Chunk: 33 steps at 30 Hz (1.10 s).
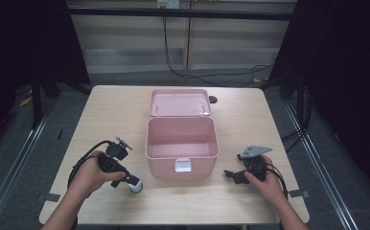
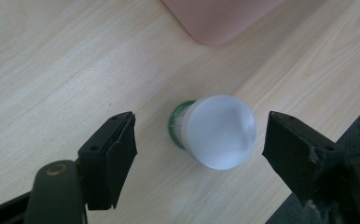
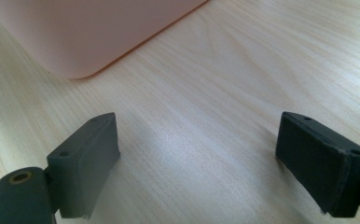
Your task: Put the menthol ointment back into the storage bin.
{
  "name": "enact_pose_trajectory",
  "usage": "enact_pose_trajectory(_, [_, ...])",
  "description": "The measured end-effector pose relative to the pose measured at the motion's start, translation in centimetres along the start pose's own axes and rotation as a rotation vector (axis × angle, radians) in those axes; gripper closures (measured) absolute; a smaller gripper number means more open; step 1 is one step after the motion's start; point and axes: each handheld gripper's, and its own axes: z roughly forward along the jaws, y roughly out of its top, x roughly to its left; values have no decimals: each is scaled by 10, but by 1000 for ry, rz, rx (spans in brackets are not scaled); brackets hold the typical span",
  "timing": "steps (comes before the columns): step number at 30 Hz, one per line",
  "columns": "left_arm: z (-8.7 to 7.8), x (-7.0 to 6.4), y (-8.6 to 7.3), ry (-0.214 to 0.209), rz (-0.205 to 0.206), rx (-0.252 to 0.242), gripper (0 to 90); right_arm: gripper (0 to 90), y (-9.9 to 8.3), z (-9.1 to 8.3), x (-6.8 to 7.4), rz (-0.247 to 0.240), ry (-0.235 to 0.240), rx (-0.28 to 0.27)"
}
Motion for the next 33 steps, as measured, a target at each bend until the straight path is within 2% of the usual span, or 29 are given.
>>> enact_pose_trajectory(1, [2,-1,0,-3,-10,-10,248,125,0,0,0,1,1,0])
enact_pose_trajectory(3, [3,-1,0,-1,1,3,248,125,0,0,0,0,0,0])
enact_pose_trajectory(9, [13,-2,-1,-16,-15,8,247,125,0,0,0,0,0,0])
enact_pose_trajectory(13, [17,-3,-1,-12,-9,18,247,125,0,0,0,0,0,0])
enact_pose_trajectory(17, [21,-3,-2,-26,-10,23,248,125,0,0,0,0,0,0])
enact_pose_trajectory(21, [27,-2,-4,-14,-19,28,255,125,0,0,0,0,0,0])
enact_pose_trajectory(25, [34,-2,-5,-3,-23,41,277,125,0,0,0,0,0,0])
enact_pose_trajectory(33, [40,-5,-7,-10,-17,54,388,125,0,0,0,0,0,0])
